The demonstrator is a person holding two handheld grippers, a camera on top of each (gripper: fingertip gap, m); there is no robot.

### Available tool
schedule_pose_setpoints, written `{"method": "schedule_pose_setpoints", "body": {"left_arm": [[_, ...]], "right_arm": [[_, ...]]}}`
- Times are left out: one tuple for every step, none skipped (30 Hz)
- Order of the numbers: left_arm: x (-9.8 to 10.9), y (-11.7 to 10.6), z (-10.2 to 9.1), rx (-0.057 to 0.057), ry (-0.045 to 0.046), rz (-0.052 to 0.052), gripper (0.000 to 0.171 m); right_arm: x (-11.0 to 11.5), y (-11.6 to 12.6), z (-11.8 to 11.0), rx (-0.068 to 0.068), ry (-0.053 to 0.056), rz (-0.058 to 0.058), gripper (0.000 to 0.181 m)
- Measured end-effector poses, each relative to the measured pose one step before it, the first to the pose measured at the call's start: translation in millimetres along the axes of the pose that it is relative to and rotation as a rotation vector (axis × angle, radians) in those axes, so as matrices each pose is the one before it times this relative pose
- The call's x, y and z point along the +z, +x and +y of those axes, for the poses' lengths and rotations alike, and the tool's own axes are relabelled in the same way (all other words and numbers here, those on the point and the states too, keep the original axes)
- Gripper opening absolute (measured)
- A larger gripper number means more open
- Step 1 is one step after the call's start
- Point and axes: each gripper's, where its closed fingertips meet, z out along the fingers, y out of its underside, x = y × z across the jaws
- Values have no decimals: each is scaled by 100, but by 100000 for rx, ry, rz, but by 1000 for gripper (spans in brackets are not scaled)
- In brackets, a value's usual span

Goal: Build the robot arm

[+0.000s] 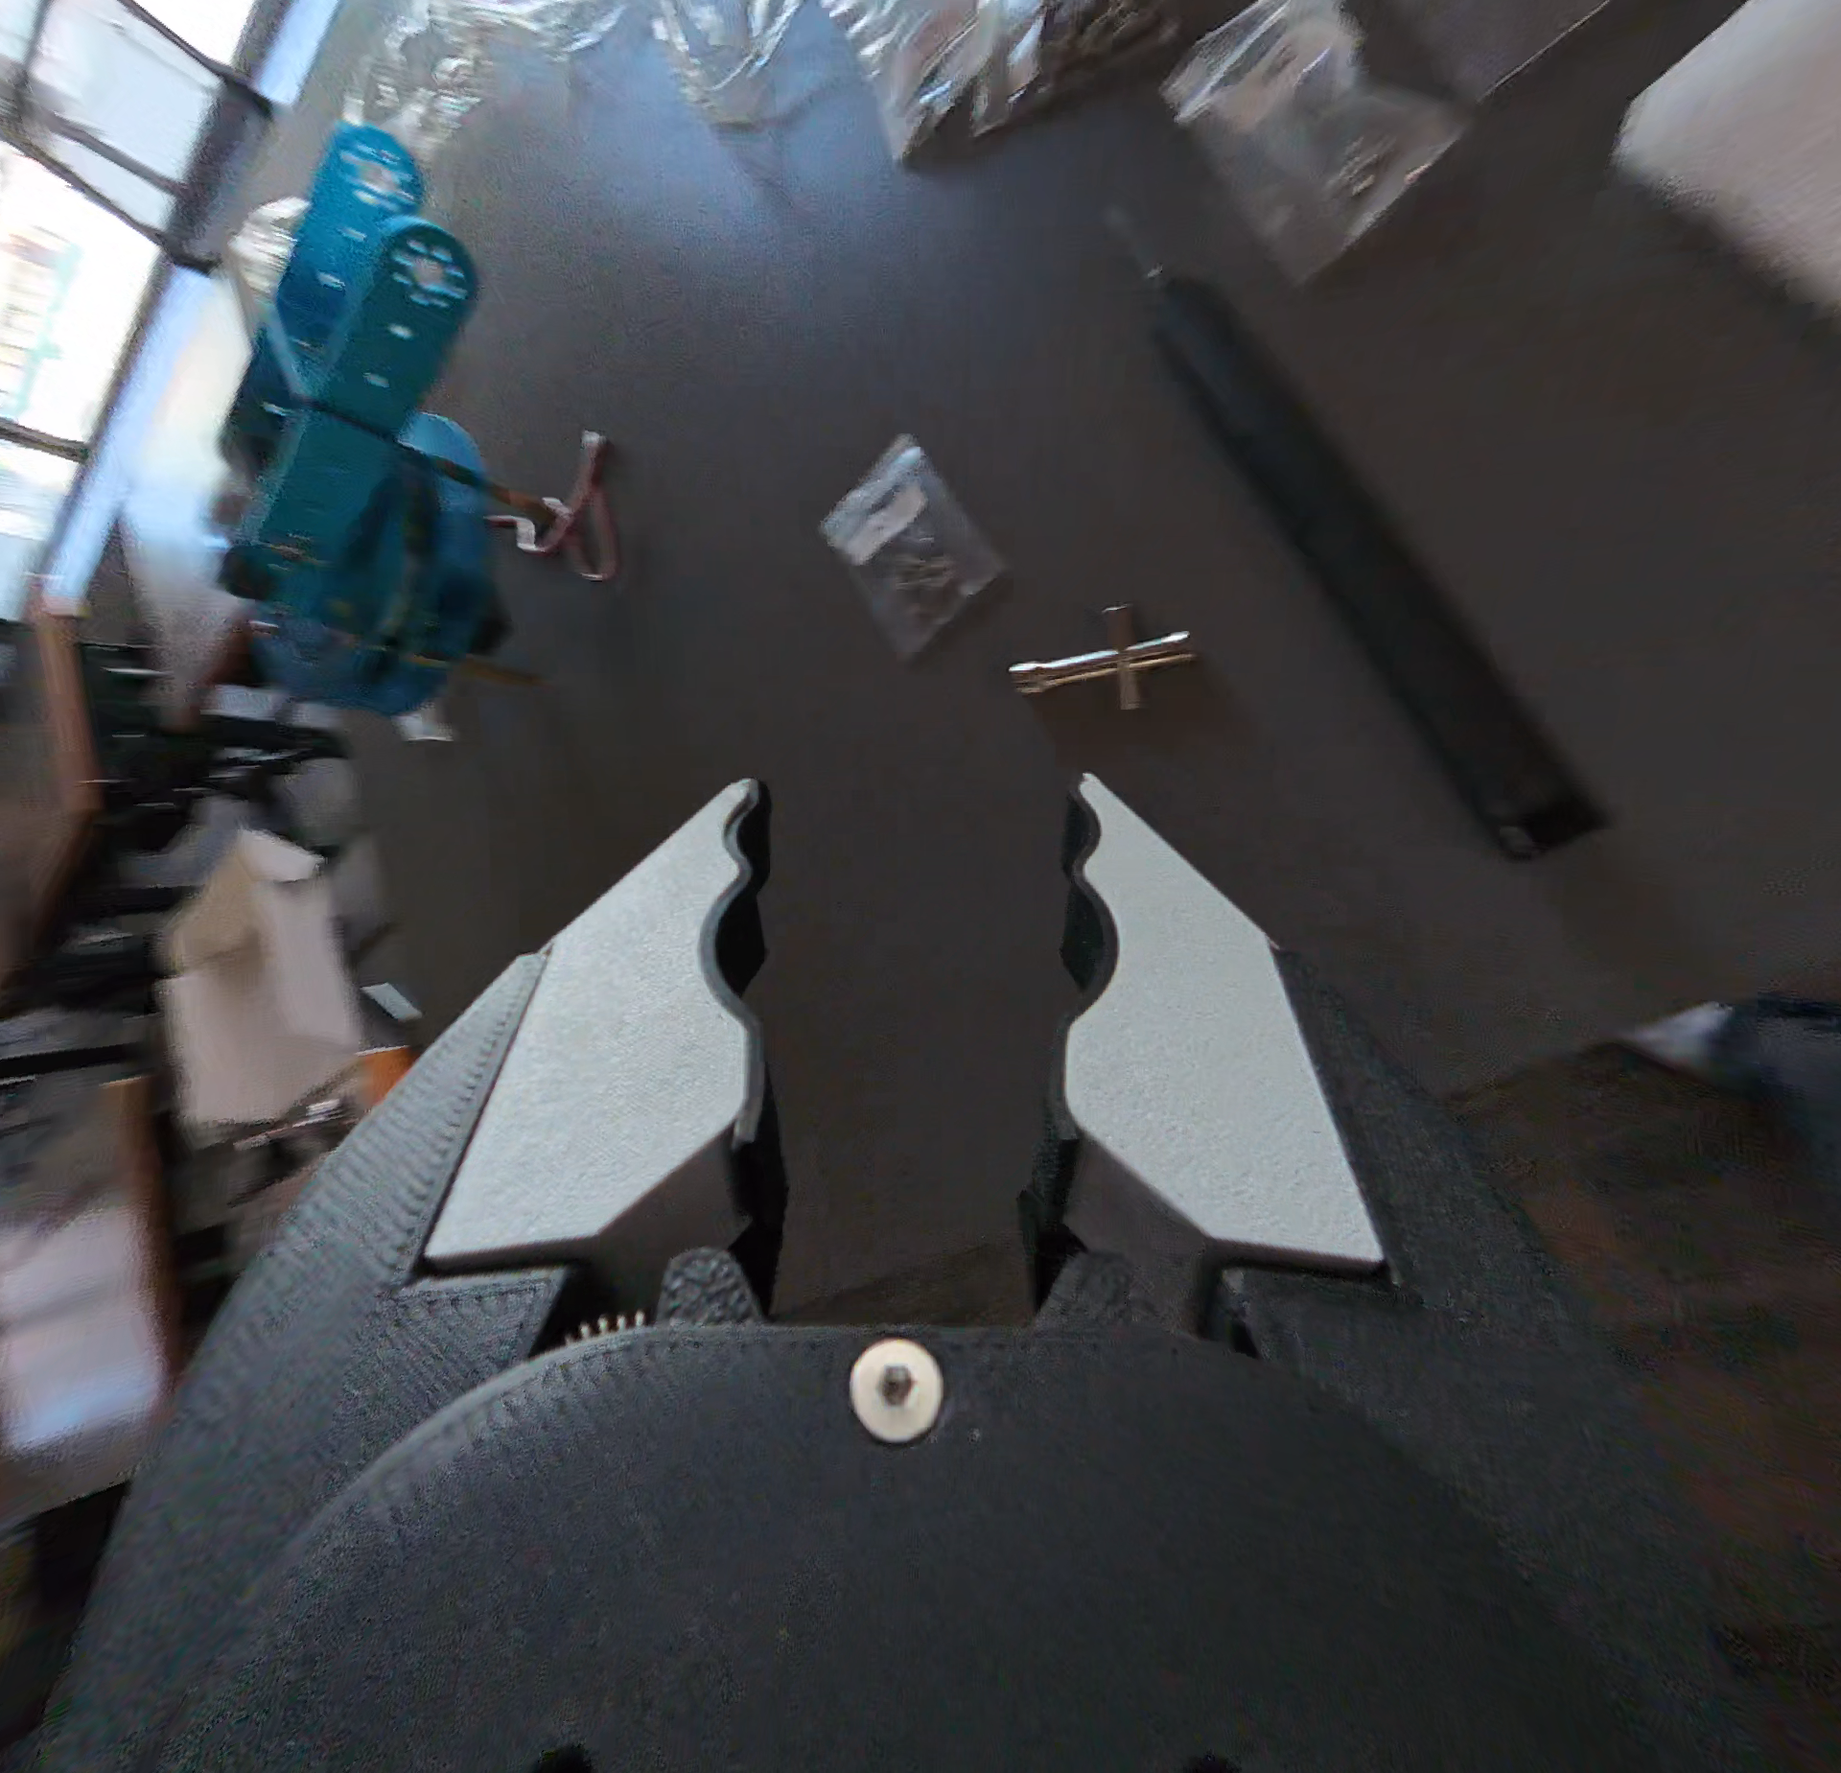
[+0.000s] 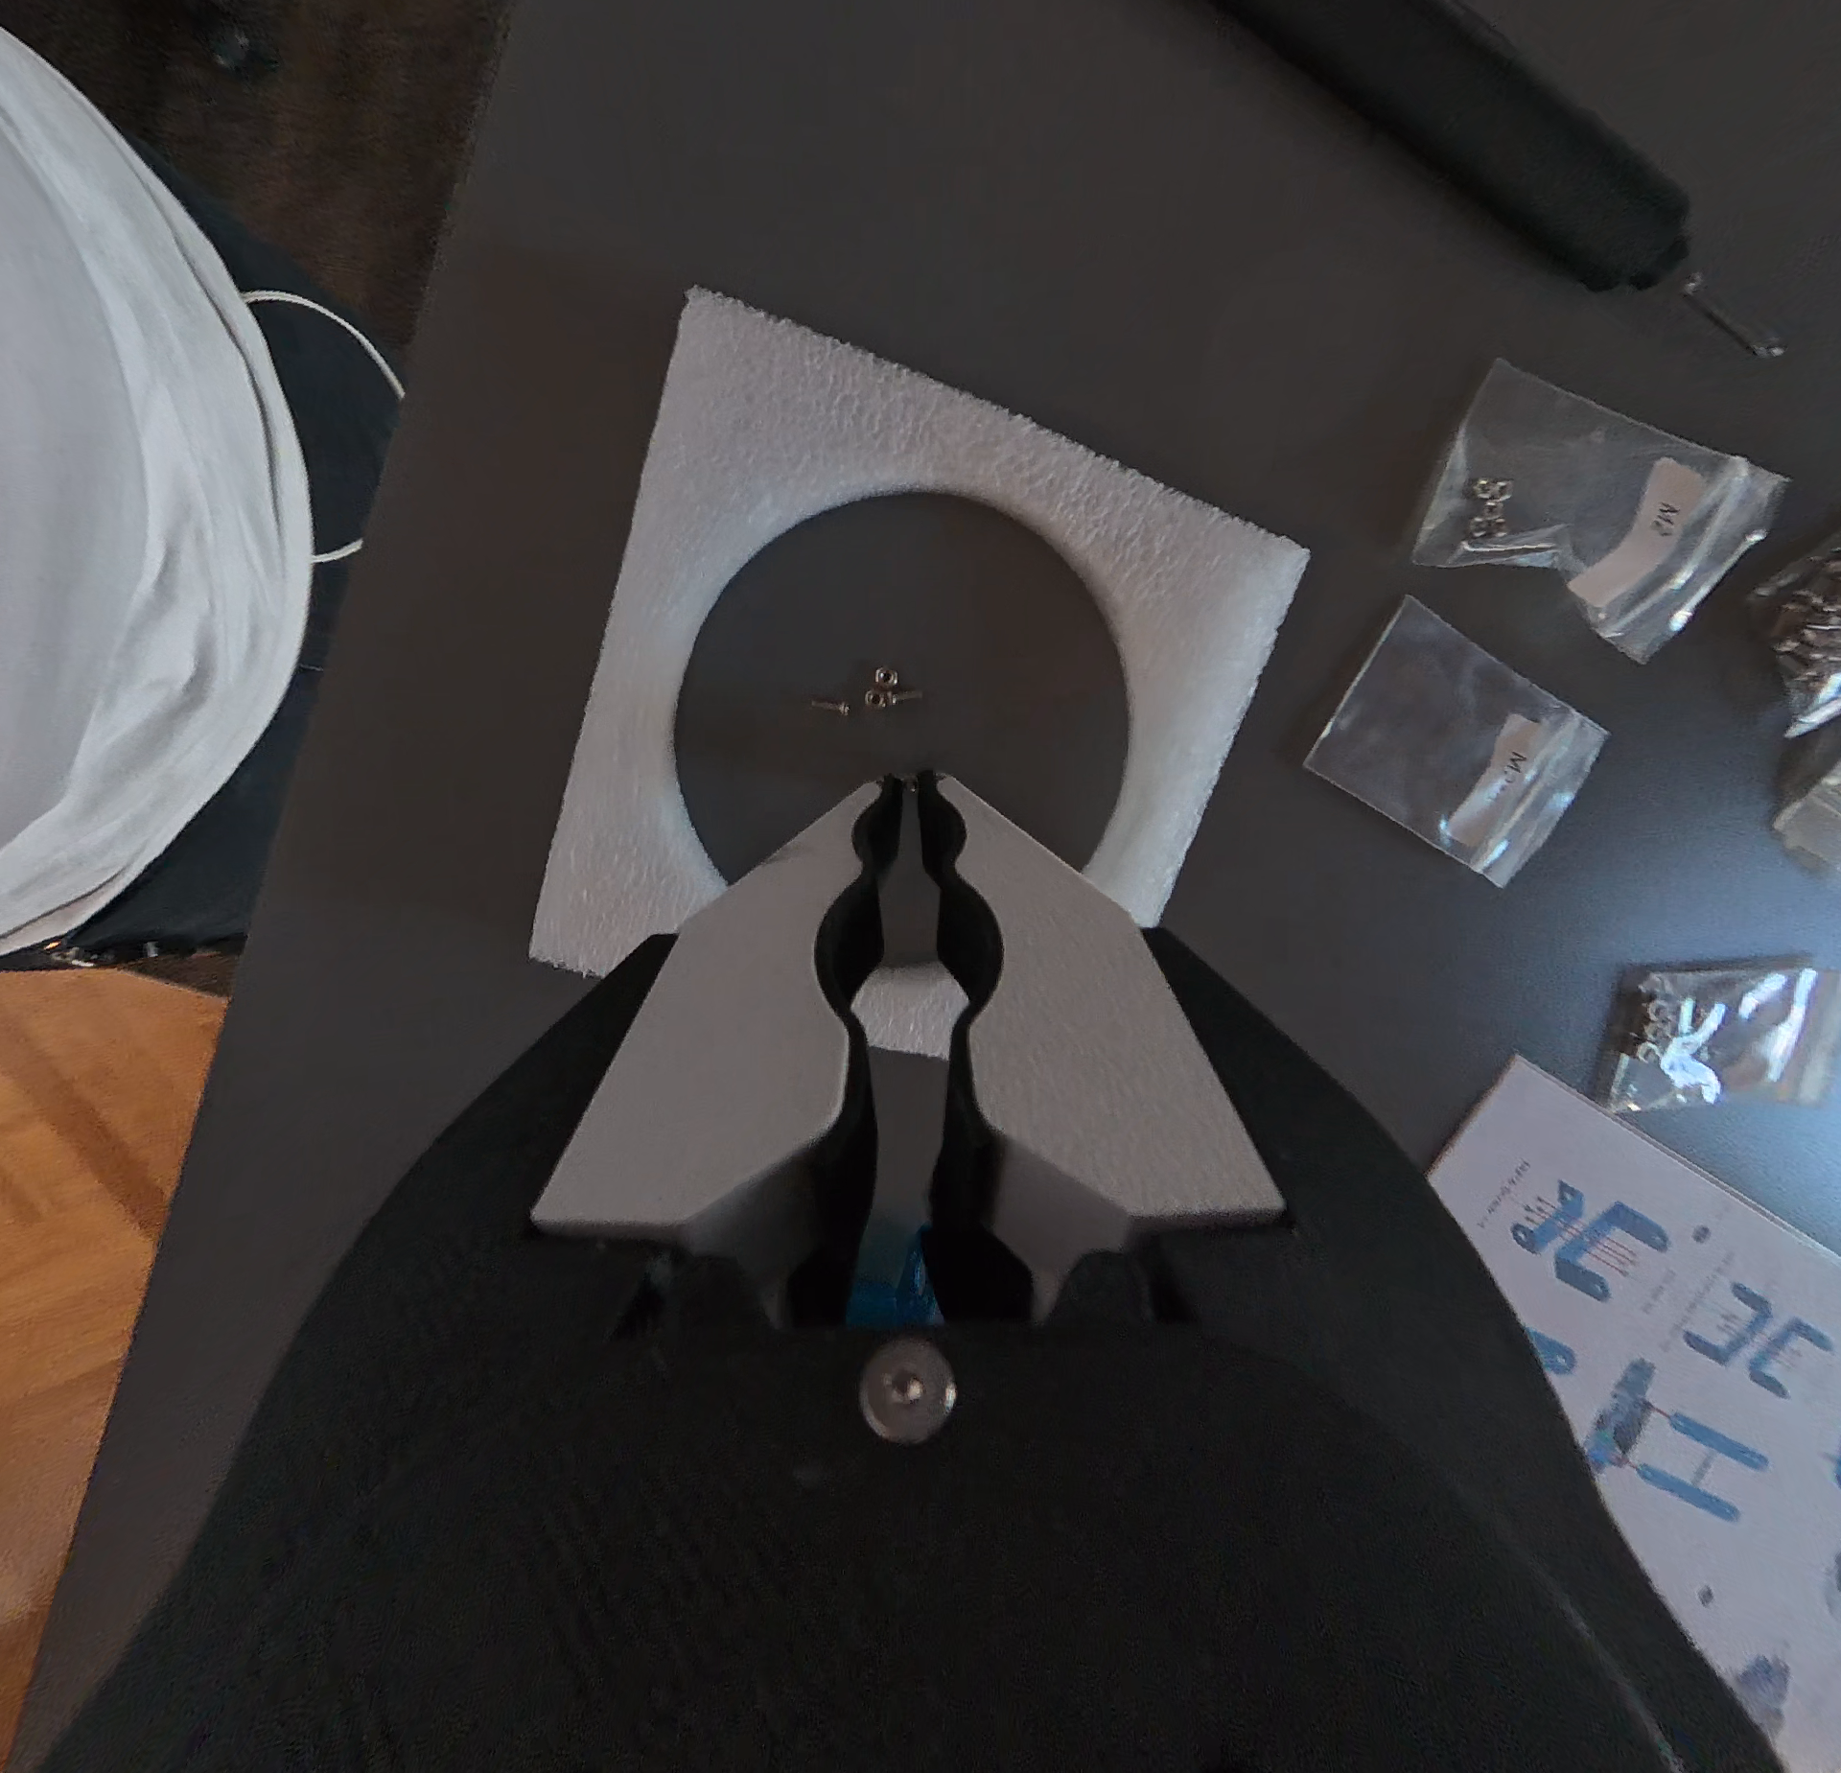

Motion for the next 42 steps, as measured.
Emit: {"method": "schedule_pose_setpoints", "body": {"left_arm": [[264, -1195, -186, 8566, -3667, -7733, 58], [268, -860, -163, 8403, -3196, -6186, 53], [234, -740, -264, 7158, -2047, -5837, 55], [192, -293, -305, 5640, -1075, -3244, 52], [158, 22, -355, 3255, -694, -1026, 52], [110, 204, -432, 1083, -277, 404, 54], [66, 361, -465, -311, 169, 1711, 55], [41, 457, -535, -1345, 647, 2660, 57], [-20, 481, -634, -2502, 1551, 3274, 58], [-117, 583, -750, -4022, 2436, 4435, 59], [-208, 814, -873, -5426, 3264, 6185, 61], [-317, 1109, -1001, -6402, 4237, 7904, 65], [-389, 1390, -1100, -6849, 5066, 9198, 67], [-404, 1613, -1130, -7207, 5407, 9855, 68], [-332, 1811, -1100, -7518, 5432, 10057, 71], [-199, 1984, -1012, -7372, 5166, 10170, 71], [3, 2088, -952, -6847, 5197, 9753, 70], [236, 2074, -879, -5912, 5104, 8804, 70], [466, 1979, -700, -4795, 4495, 7577, 70], [693, 1689, -566, -4115, 3803, 5412, 69], [874, 1487, -455, -3288, 3233, 3940, 69], [1039, 1451, -381, -2599, 2705, 3649, 69], [1132, 1328, -313, -2735, 2201, 3262, 69], [1169, 1069, -222, -2789, 1540, 2160, 68], [1168, 823, -78, -2387, 754, 1003, 68], [1092, 561, 65, -1793, -97, -156, 68], [979, 360, 128, -1762, -276, -1068, 67], [852, 329, 147, -2209, -5, -1018, 67], [692, 377, 200, -2398, 65, -461, 66], [544, 367, 224, -2293, 389, -419, 65], [413, 242, 222, -2198, 1047, -902, 64], [305, 181, 201, -1484, 1768, -1111, 61], [202, 78, 148, -659, 2236, -1374, 59], [87, -102, 92, -796, 2328, -1994, 55], [7, -180, 51, -1653, 1970, -2151, 53], [-39, 1, -15, -1904, 1450, -766, 50], [-36, 109, -138, -1820, 1331, 134, 47], [11, -60, -196, -1732, 1078, -896, 45], [84, -182, -184, -951, 412, -1803, 45], [210, -220, -143, 226, -364, -2142, 42], [315, -348, -68, 680, -1108, -3051, 42], [395, -319, -9, 685, -1628, -3081, 41]], "right_arm": [[-170, 82, 109, -483, 429, 2629, 2], [-183, 67, 160, -603, 312, 2604, 2], [-208, 90, 203, -496, 213, 2690, 2], [-235, 43, 219, -185, 316, 2281, 2], [-280, 12, 167, 218, 835, 1975, 2], [-345, 48, 115, 541, 1476, 1991, 2], [-403, 35, 135, 924, 1623, 1692, 2], [-485, 58, 182, 1047, 1576, 1696, 2], [-575, 142, 233, 827, 1613, 2260, 2], [-686, 137, 204, 748, 2068, 2360, 2], [-804, 140, 224, 1140, 2186, 2247, 2], [-935, 209, 274, 1322, 2243, 2727, 2], [-1073, 246, 303, 1101, 2530, 2999, 2], [-1181, 200, 357, 1212, 2592, 2731, 2], [-1252, 177, 441, 1343, 2520, 2633, 2], [-1279, 145, 496, 1174, 2687, 2501, 2], [-1281, 71, 579, 981, 2592, 2015, 2], [-1215, 4, 660, 771, 2290, 1490, 2], [-1108, -12, 675, 454, 2286, 1265, 2], [-980, -105, 635, 50, 2598, 522, 1], [-819, -175, 676, -119, 2133, -271, 2], [-686, -99, 758, -181, 1463, -338, 2], [-552, -135, 838, -9, 920, -1165, 2], [-397, -210, 878, 414, 495, -2256, 2], [-298, -142, 777, 136, 1000, -2100, 2], [-226, -33, 616, -526, 1845, -1584, 2], [-125, -99, 543, -632, 1929, -2233, 2], [-29, -199, 463, -528, 1759, -3146, 2], [46, -89, 376, -1121, 1609, -2498, 2], [121, 34, 265, -2230, 1538, -1676, 2], [174, -109, 115, -2905, 1872, -2523, 2], [241, -37, -15, -2875, 1824, -2229, 2], [303, 196, -102, -3250, 1757, -777, 2], [356, 289, -234, -4004, 2189, 17, 2], [411, 275, -299, -4097, 2483, 47, 2], [473, 253, -220, -3522, 2047, 66, 2], [475, 282, -202, -3056, 2082, 630, 2], [425, 145, -213, -2463, 2292, 194, 2], [365, 16, -134, -1834, 1777, -243, 1], [271, 102, -56, -1657, 1290, 890, 1], [159, 90, -72, -1999, 1577, 1328, 2], [120, -32, 16, -1640, 1199, 761, 1]]}}
